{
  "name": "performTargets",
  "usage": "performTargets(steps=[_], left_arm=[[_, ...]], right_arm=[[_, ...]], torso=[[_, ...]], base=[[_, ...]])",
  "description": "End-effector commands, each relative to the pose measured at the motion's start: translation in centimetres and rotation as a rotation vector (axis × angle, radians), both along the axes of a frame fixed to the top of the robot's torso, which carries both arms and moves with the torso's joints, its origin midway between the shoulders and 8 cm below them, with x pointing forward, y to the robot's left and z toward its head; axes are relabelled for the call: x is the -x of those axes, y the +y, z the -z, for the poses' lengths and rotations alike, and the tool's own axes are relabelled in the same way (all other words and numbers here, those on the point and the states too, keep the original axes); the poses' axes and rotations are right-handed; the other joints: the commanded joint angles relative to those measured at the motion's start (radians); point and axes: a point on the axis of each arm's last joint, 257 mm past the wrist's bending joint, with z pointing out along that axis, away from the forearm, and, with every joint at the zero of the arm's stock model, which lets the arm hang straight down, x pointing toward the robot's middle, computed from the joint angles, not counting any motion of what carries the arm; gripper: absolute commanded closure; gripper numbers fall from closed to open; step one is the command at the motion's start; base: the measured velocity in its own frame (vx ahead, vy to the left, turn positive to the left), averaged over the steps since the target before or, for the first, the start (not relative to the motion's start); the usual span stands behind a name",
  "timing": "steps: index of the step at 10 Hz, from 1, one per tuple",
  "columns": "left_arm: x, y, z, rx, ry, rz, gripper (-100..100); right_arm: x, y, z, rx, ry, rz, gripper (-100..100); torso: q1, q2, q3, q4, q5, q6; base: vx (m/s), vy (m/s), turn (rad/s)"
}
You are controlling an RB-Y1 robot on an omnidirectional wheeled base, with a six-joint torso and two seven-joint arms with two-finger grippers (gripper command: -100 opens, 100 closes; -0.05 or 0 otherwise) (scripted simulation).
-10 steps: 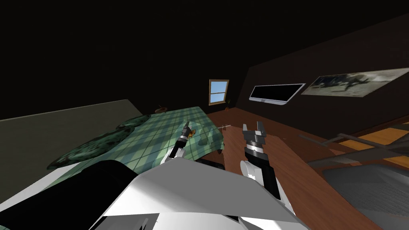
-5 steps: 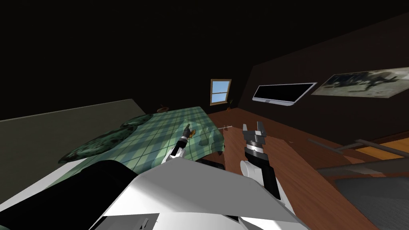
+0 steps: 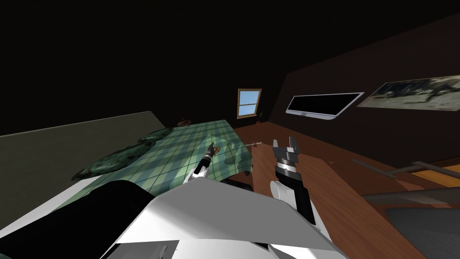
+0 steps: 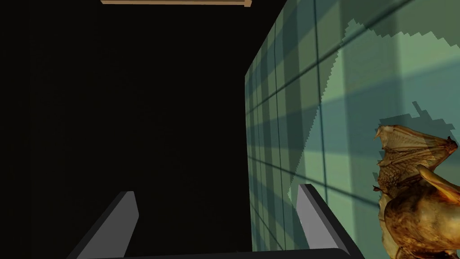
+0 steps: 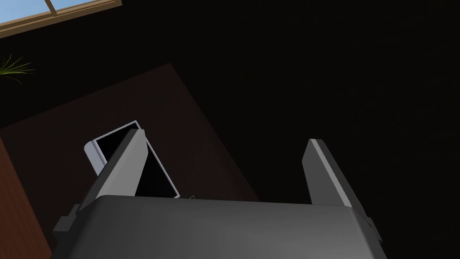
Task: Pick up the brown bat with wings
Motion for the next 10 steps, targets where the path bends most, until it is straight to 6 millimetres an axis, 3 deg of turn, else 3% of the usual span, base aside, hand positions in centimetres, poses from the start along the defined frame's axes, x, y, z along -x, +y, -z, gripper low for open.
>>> performTargets(steps=[1, 10], left_arm=[[0.1, 0.6, 1.6, 0.004, 0.049, -0.011, -100], [2.2, 5.1, 10.8, 0.004, 0.32, -0.088, -100]], right_arm=[[0.0, 0.0, 0.0, 0.0, 0.0, 0.0, 0], [0.0, 0.0, 0.0, 0.0, 0.0, 0.0, 0]], torso=[[0.0, 0.0, 0.0, 0.0, 0.0, 0.0], [0.001, 0.0, 0.0, 0.0, 0.0, 0.0]], base=[[0.015, -0.019, 0.02], [0.026, -0.018, 0.0]])
